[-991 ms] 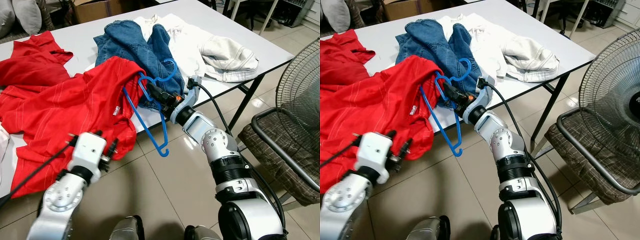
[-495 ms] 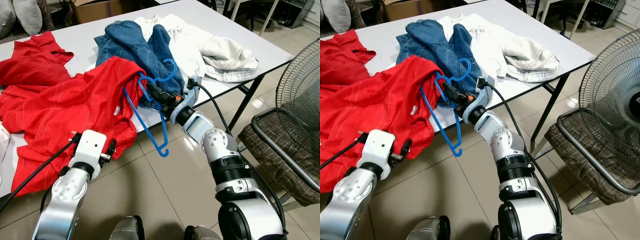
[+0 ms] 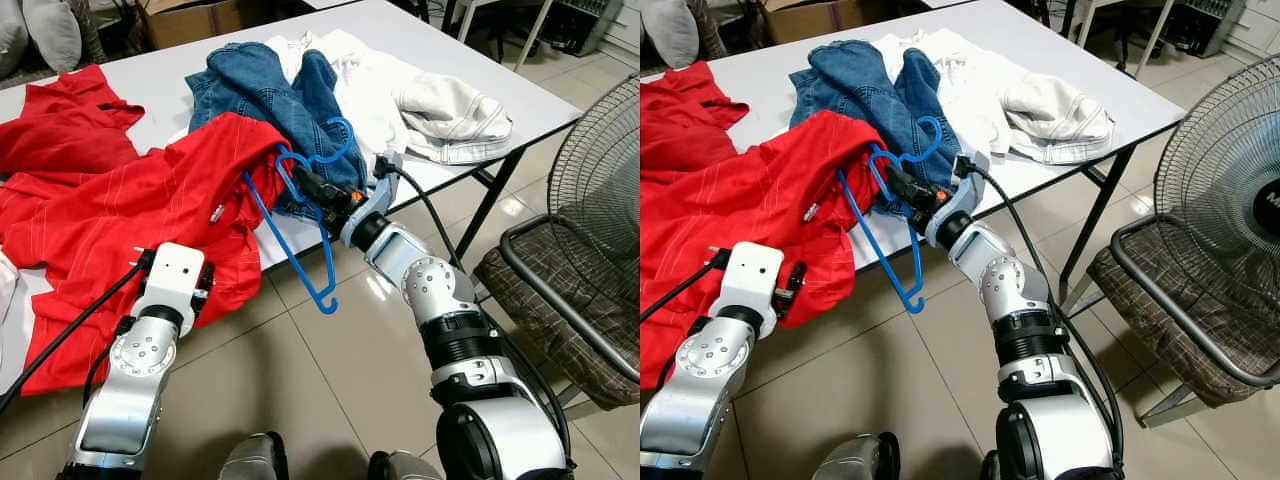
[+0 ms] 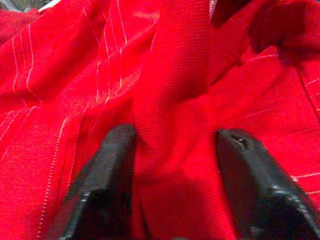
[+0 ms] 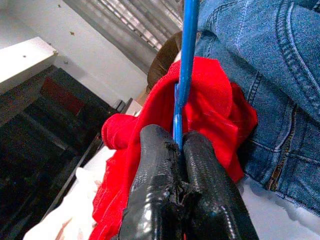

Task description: Hang hanger

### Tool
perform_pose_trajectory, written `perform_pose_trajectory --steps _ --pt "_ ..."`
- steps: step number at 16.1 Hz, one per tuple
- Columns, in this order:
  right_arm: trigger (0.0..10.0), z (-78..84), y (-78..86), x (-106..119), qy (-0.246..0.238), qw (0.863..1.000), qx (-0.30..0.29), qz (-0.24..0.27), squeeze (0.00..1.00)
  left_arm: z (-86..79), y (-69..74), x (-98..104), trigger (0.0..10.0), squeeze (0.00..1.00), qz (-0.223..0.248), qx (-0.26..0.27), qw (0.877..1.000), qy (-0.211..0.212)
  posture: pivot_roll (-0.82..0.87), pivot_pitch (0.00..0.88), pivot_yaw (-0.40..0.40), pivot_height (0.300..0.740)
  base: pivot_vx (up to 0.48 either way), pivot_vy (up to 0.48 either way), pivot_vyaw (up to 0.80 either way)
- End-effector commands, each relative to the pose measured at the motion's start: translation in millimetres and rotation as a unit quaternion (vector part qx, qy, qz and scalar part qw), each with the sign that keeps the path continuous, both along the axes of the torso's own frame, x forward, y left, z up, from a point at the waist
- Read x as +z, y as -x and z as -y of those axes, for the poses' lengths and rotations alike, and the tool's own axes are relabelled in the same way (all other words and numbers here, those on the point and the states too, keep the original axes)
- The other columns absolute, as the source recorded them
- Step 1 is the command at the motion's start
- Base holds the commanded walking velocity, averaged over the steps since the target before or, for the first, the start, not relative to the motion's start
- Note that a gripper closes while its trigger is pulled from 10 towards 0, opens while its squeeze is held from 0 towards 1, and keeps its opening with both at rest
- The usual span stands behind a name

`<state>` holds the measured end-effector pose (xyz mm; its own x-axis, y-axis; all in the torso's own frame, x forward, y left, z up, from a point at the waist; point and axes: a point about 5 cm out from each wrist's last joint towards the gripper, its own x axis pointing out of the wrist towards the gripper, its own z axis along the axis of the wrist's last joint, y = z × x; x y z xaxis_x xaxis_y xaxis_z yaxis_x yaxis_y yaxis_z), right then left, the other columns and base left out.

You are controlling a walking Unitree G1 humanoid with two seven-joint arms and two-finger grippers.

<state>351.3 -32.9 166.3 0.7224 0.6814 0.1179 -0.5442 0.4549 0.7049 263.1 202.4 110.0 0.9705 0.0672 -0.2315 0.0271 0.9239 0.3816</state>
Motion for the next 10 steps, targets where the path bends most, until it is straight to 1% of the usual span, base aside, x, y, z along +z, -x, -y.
perform_pose_trajectory --steps 1,5,8,10 --pt "10.0 -21.6 5.5 6.8 -0.027 0.999 0.019 0.005 0.0 -4.3 1.2 -7.6 0.0 0.0 -0.018 0.004 1.0 -0.007 0.02 0.111 0.058 0.74 0.0 0.0 0.0" --pt "10.0 -20.8 5.0 7.0 -0.027 0.999 0.017 0.006 0.0 -5.1 0.8 -12.3 0.0 0.0 -0.032 0.003 0.999 -0.008 0.03 0.108 0.06 0.74 0.0 0.0 0.0" --pt "10.0 -21.4 4.9 7.3 -0.027 0.999 0.017 0.007 0.0 -6.0 1.1 -10.5 0.0 0.0 -0.026 0.0 1.0 -0.008 0.03 0.107 0.059 0.74 0.0 0.0 0.0" --pt "10.0 -21.8 4.9 7.4 -0.027 0.999 0.017 0.007 0.0 -2.1 2.6 -2.8 0.0 0.0 -0.01 -0.041 0.999 0.018 0.03 0.107 0.057 0.74 0.0 0.0 0.0"
